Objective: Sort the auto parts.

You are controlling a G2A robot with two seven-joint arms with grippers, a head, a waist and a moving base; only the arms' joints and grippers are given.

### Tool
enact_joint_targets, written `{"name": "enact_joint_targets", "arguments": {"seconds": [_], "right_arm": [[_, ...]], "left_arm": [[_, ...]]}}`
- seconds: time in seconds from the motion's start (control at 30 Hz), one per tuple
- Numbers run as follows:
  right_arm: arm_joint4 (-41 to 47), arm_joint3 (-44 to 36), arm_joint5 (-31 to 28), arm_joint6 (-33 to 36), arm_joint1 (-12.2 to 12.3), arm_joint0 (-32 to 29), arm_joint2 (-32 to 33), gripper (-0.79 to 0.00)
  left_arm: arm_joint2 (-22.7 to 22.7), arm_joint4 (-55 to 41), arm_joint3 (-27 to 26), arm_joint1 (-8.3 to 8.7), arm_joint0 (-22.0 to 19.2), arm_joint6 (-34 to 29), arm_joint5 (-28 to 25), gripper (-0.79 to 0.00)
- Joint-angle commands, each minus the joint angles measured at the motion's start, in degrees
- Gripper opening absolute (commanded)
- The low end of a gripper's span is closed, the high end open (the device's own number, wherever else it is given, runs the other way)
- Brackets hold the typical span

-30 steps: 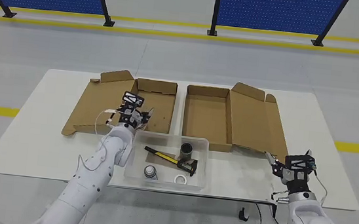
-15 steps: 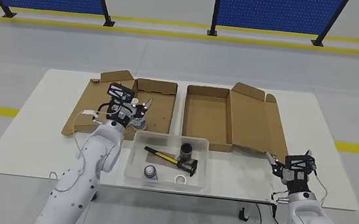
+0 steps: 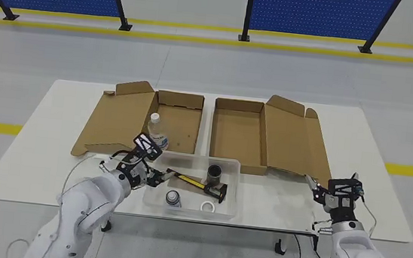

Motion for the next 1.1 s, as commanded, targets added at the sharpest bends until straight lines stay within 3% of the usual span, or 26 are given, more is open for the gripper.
{"name": "enact_joint_targets", "arguments": {"seconds": [0.0, 0.17, 0.7, 0.83, 1.07], "right_arm": [[0.00, 0.00, 0.00, 0.00, 0.00, 0.00, 0.00, 0.000], [0.00, 0.00, 0.00, 0.00, 0.00, 0.00, 0.00, 0.000], [0.00, 0.00, 0.00, 0.00, 0.00, 0.00, 0.00, 0.000], [0.00, 0.00, 0.00, 0.00, 0.00, 0.00, 0.00, 0.000], [0.00, 0.00, 0.00, 0.00, 0.00, 0.00, 0.00, 0.000]], "left_arm": [[-0.17, -5.12, -0.53, -0.11, 0.69, -4.39, 2.34, 0.000], [0.75, -7.53, -0.98, -0.31, 1.36, -7.05, 7.26, 0.000], [0.39, -6.70, -0.99, -0.16, 1.15, -7.53, 7.82, 0.000], [0.50, -8.75, -3.49, -0.05, 1.38, -11.45, 8.56, 0.000], [5.02, -10.51, -6.66, -0.28, 1.71, -17.98, 12.81, 0.000]]}}
